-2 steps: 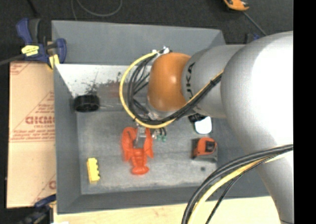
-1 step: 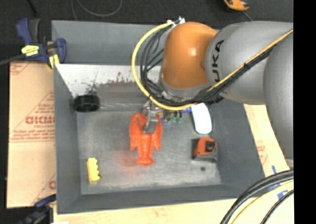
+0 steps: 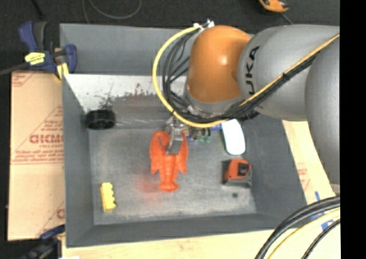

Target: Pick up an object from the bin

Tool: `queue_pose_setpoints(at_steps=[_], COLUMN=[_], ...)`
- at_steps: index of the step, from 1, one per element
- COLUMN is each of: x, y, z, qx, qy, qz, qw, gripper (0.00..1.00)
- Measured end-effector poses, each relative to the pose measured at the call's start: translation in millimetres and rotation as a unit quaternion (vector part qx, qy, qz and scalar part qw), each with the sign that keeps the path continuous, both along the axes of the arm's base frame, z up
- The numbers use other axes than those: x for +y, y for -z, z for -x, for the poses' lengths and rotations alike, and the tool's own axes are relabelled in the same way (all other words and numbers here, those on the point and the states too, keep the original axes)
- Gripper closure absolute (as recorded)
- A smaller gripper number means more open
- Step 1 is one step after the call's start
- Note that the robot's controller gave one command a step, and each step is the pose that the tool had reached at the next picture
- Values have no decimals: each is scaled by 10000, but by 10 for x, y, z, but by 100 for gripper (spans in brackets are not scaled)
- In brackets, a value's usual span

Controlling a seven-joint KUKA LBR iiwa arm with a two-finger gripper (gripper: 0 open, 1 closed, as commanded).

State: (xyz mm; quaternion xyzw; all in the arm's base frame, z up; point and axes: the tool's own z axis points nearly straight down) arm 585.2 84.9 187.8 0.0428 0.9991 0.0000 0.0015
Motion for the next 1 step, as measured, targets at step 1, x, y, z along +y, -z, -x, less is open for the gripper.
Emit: queue_pose_setpoints(at_steps=[1], x=[-183], y=[-1574], z=[-160], qx=[-23], qy=[133], qz=[-2], qw=[9999], gripper=[100])
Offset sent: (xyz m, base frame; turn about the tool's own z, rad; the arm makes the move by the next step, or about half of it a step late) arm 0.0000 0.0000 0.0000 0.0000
